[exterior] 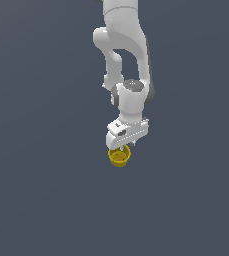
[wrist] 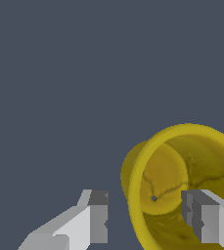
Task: Pick up the object and move it to a goal position.
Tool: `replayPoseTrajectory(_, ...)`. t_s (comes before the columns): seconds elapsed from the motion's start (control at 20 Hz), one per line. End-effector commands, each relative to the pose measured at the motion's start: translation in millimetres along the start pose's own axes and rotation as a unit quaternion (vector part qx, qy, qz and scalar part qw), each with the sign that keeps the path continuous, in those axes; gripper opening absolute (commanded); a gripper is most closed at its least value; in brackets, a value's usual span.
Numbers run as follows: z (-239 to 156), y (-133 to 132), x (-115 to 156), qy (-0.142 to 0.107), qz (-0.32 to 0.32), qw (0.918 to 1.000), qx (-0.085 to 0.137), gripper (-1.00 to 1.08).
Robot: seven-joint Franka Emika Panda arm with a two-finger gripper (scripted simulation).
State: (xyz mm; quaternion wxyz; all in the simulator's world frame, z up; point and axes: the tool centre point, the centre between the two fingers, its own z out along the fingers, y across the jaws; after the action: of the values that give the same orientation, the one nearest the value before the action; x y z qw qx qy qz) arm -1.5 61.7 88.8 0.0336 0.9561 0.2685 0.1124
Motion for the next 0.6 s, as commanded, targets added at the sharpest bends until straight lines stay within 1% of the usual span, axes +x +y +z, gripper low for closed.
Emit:
replayPoseTrajectory(0.0,1,-3,0,0.003,-0.009,1.0000,0.000,0.28)
replayPoseTrajectory(0.3,4,-2,0,0.003,-0.008,1.0000,0.000,0.28)
replayPoseTrajectory(0.55,20,-3,0,0.003,-0.009,1.0000,0.000,0.28)
